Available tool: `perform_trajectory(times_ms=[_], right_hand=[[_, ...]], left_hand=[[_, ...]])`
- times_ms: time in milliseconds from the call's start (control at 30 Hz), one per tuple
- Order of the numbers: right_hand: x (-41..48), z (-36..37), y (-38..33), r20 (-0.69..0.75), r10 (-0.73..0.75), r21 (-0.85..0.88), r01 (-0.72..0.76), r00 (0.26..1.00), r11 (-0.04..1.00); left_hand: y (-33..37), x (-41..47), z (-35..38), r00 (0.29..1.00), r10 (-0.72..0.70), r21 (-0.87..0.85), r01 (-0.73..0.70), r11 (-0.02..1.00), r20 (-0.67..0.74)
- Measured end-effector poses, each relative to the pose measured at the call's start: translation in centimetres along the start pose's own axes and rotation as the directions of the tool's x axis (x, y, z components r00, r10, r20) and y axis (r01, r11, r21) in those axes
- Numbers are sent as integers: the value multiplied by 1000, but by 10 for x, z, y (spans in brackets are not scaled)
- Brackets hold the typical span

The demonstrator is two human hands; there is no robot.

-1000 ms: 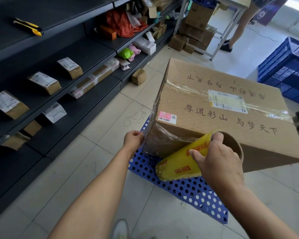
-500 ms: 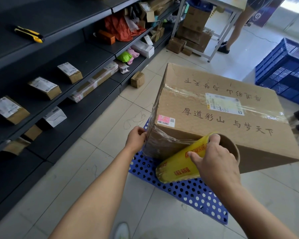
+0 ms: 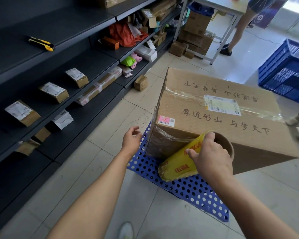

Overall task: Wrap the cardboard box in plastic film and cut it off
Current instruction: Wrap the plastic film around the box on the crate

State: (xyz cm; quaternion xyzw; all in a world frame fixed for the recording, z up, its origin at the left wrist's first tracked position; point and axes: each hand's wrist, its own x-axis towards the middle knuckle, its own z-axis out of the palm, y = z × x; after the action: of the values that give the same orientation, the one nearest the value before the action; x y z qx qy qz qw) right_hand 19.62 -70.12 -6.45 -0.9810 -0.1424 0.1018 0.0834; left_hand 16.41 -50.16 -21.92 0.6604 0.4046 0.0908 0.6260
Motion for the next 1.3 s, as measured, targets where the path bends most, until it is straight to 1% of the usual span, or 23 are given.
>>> perform_trajectory(times_ms=[67, 133, 200, 300, 367, 400, 467, 500, 567, 633, 700, 800, 833, 900, 933, 967, 1000, 1033, 1067, 1133, 1233, 1300], right_hand=[[0, -2, 1, 6, -21, -6, 21, 1000, 1000], [-1, -5, 3, 20, -47, -5, 47, 999, 999], [0, -8, 6, 41, -86, 4, 86, 995, 996], [2, -10, 13, 78, -150, 21, 148, 986, 989], [5, -12, 20, 104, -198, 21, 197, 975, 980], [7, -14, 24, 120, -220, 19, 219, 968, 976], [9, -16, 30, 146, -259, 23, 258, 955, 966], [10, -17, 33, 153, -279, 27, 278, 948, 960], [11, -18, 40, 161, -314, 32, 313, 936, 949], [11, -19, 45, 173, -340, 36, 339, 924, 940], [11, -22, 48, 191, -352, 32, 353, 916, 935], [11, -28, 52, 220, -367, 5, 375, 904, 927], [10, -30, 53, 235, -376, -5, 388, 896, 922], [9, -32, 58, 276, -401, -37, 426, 874, 904], [8, -33, 60, 291, -420, -64, 456, 859, 888], [7, -33, 62, 298, -441, -94, 486, 846, 869], [6, -33, 64, 296, -464, -120, 514, 835, 849], [6, -33, 65, 289, -487, -142, 540, 824, 829], [6, -32, 66, 280, -511, -163, 565, 812, 809], [5, -31, 67, 264, -552, -199, 605, 791, 771], [8, -29, 67, 255, -592, -217, 642, 764, 735], [11, -28, 66, 261, -616, -212, 667, 743, 714]], left_hand=[[-9, -12, 2, 999, -40, -12, 40, 999, -36], [-12, -26, 7, 998, -56, -35, 55, 998, -29], [-5, -37, 13, 1000, 1, -58, -2, 998, -5], [30, -37, 23, 991, 131, -174, -129, 976, -3], [53, -31, 30, 987, 160, -232, -158, 960, -7], [60, -28, 34, 988, 152, -244, -150, 958, -8], [65, -27, 40, 994, 110, -295, -111, 949, -19], [64, -28, 41, 996, 79, -347, -84, 934, -28], [59, -29, 41, 996, 29, -470, -64, 880, -81], [54, -31, 39, 988, -9, -556, -79, 827, -153], [51, -39, 42, 979, -36, -574, -88, 814, -201], [32, -56, 51, 954, -105, -551, -71, 831, -280], [20, -61, 56, 934, -153, -535, -47, 844, -323], [-14, -71, 67, 878, -282, -500, 57, 864, -387], [-32, -75, 73, 859, -339, -480, 129, 868, -383], [-49, -80, 82, 861, -389, -446, 221, 867, -328], [-62, -86, 92, 872, -428, -408, 310, 859, -238], [-71, -93, 102, 873, -461, -372, 380, 847, -157], [-79, -98, 112, 861, -495, -365, 427, 827, -115], [-90, -106, 129, 847, -527, -377, 468, 799, -66], [-100, -110, 151, 843, -538, -468, 485, 739, 23], [-113, -106, 165, 840, -543, -537, 461, 706, 7]])
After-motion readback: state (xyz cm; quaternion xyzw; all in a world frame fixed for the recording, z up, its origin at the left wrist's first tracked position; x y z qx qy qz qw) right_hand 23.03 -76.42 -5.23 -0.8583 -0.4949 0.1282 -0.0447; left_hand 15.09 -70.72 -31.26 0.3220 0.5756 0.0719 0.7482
